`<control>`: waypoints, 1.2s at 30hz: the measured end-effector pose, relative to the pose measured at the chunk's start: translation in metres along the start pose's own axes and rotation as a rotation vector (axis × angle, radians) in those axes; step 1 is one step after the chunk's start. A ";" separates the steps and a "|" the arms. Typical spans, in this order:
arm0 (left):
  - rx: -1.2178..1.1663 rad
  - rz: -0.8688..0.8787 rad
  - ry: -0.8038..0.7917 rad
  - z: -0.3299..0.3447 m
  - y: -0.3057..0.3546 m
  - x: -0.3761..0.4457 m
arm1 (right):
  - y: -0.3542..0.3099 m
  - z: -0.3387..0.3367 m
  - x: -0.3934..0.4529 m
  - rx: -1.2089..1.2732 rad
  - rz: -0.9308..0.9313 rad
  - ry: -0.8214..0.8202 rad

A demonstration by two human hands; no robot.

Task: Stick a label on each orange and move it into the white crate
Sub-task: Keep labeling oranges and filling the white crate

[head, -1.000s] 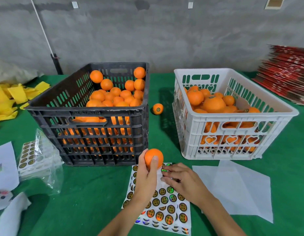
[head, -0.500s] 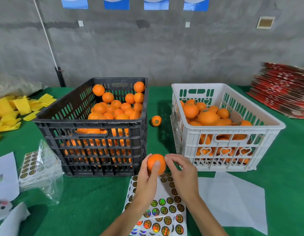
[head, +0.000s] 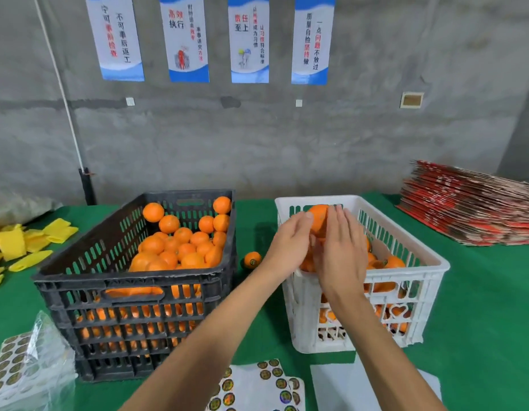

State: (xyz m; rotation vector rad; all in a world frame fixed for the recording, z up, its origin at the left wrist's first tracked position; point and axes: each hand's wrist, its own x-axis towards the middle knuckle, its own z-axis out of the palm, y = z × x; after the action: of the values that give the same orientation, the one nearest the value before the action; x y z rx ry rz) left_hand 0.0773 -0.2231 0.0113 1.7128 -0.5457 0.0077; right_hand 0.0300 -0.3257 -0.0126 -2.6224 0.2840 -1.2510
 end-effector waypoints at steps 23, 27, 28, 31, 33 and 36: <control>1.311 -1.029 -0.349 -0.276 -0.020 -0.021 | -0.184 0.092 0.029 0.604 -0.385 -0.744; 1.176 -0.633 -0.217 -0.221 0.036 -0.043 | -0.178 0.093 0.029 0.677 -0.310 -0.618; 1.206 -0.610 -0.287 -0.223 0.037 -0.039 | -0.178 0.092 0.029 0.689 -0.297 -0.606; 1.359 -0.912 -0.323 -0.259 -0.011 -0.033 | -0.178 0.087 0.027 0.699 -0.281 -0.572; 1.399 -0.835 -0.328 -0.265 -0.020 -0.037 | -0.176 0.081 0.026 0.733 -0.251 -0.565; 1.243 -0.314 -0.037 -0.254 -0.017 -0.030 | -0.165 0.075 0.020 0.721 -0.269 -0.650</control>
State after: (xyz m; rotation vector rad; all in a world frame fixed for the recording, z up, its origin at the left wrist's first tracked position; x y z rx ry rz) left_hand 0.1309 0.0249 0.0437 3.0016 -0.2724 0.1100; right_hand 0.1139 -0.1647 0.0018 -2.2681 -0.5419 -0.3638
